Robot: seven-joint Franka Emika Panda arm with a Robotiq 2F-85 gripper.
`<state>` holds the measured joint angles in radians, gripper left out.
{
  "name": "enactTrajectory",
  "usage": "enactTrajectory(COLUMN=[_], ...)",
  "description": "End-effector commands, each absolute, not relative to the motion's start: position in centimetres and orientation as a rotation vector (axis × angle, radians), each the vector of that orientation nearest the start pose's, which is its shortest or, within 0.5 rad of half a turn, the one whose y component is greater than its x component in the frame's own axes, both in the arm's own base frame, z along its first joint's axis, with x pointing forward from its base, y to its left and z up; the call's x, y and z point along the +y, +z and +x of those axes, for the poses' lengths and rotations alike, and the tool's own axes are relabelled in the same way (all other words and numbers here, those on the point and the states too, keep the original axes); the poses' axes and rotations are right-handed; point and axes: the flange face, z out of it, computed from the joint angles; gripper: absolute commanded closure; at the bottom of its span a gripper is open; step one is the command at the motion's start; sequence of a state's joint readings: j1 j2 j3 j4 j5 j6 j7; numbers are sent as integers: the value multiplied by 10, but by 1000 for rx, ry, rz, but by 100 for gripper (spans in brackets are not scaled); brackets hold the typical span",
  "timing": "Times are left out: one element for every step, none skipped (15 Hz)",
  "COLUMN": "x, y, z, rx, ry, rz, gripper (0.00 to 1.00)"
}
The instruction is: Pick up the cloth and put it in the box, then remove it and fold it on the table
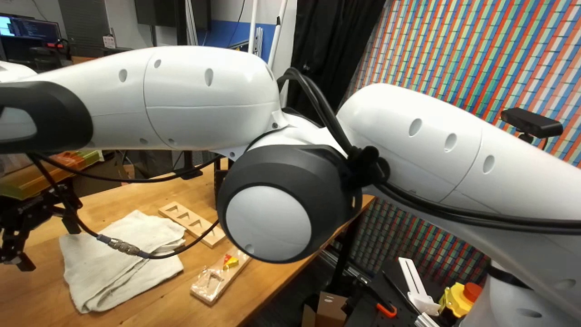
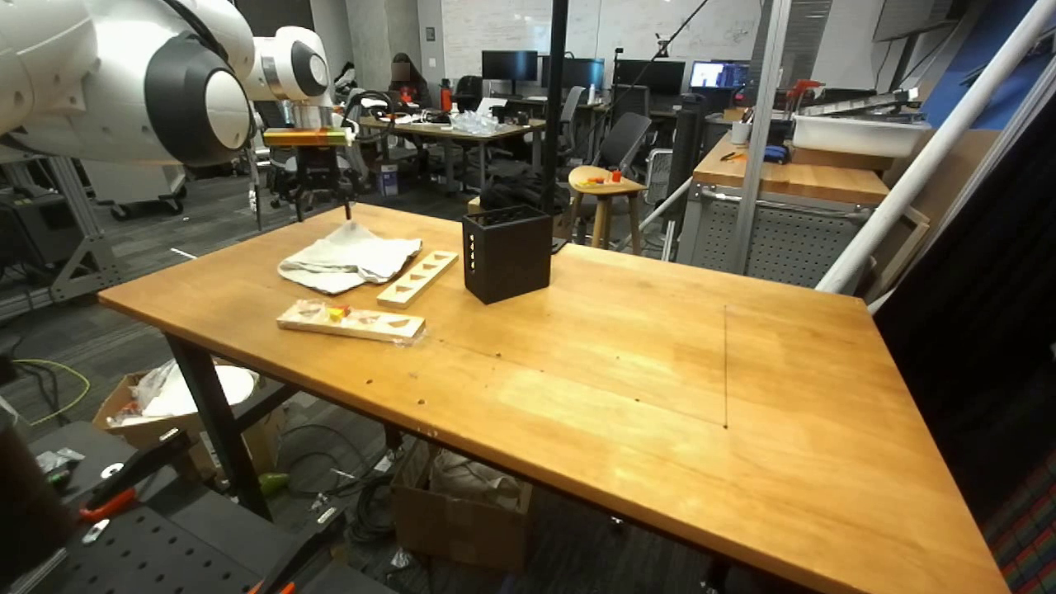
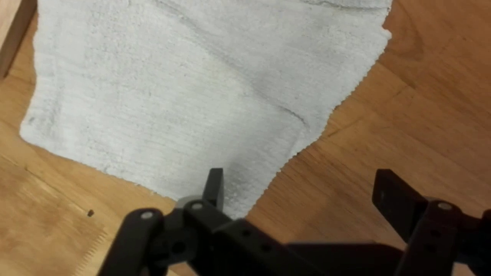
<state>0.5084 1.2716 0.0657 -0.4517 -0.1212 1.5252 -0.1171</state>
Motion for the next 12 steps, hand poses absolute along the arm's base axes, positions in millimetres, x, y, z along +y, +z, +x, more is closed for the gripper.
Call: enactTrajectory(x=[400, 403, 406, 409, 412, 415, 416, 413, 415, 416, 417, 417], y=[263, 266, 269, 272, 275, 278, 285, 265, 269, 272, 274, 274], z=[676, 674, 673, 671, 668, 667, 665, 668, 667, 666, 666, 666], rx=[-1065, -1065, -1066, -1072, -1073, -1078, -1085, -1094, -1097, -1099, -1100, -1100], ry=[261, 259, 254, 249, 251, 249, 246, 258, 250, 245, 242, 241], rz=[-3029, -3036, -3040, -3036, -3034, -3028, -3021, -3037, -3035, -3035, -3034, -3034], gripper=[0, 0, 0, 0, 0, 0, 0, 0, 0, 0, 0, 0])
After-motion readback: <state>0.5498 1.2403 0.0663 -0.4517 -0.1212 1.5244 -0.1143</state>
